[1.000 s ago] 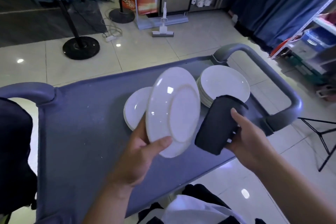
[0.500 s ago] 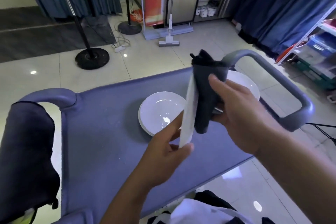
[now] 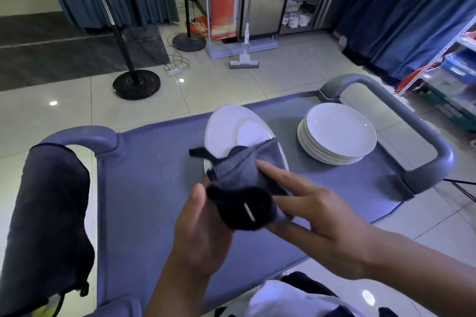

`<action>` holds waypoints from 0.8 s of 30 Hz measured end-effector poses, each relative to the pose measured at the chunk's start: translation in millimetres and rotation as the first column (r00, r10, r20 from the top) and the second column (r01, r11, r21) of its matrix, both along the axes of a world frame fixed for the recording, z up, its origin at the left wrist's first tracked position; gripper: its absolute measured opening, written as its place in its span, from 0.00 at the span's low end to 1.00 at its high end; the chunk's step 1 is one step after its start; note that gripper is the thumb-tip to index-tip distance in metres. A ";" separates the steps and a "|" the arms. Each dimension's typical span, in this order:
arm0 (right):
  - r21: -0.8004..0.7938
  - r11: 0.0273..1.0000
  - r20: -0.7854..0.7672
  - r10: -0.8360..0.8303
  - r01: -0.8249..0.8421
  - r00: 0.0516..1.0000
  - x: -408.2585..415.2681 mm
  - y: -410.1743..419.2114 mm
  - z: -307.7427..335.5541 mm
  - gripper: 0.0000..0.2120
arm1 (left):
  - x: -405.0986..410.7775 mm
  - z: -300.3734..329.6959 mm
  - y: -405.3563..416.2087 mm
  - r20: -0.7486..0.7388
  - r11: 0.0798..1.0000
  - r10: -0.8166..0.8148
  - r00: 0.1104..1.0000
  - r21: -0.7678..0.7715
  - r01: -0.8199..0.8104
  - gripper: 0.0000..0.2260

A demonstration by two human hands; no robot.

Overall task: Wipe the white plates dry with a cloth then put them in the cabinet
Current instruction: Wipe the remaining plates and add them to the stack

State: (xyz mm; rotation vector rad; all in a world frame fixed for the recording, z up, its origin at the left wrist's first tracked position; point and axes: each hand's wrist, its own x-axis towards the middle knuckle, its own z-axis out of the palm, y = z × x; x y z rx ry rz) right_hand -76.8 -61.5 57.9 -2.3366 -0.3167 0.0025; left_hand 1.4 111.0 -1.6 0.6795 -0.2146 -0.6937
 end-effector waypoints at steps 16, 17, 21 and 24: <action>-0.400 0.854 -0.080 0.328 -0.331 0.941 -2.7 -72.3 -26.8 0.19 | -1.0 -15.7 -12.1 -0.330 0.965 0.148 0.932 0.255 -0.063 0.27; -0.394 0.854 -0.094 0.331 -0.341 0.939 -6.0 -76.9 -30.3 0.19 | -0.5 -16.7 -10.9 -0.329 0.961 0.159 0.931 0.269 -0.069 0.26; 0.056 0.993 -0.375 -0.080 0.109 0.924 -22.1 -89.9 -42.3 0.28 | 10.0 -19.4 4.3 -0.321 0.948 0.228 0.919 0.288 -0.135 0.24; 0.359 0.448 -0.750 -0.384 0.819 0.539 -32.6 -97.0 -57.7 0.27 | 18.9 -18.9 19.7 -0.286 0.942 0.246 0.926 0.296 -0.159 0.23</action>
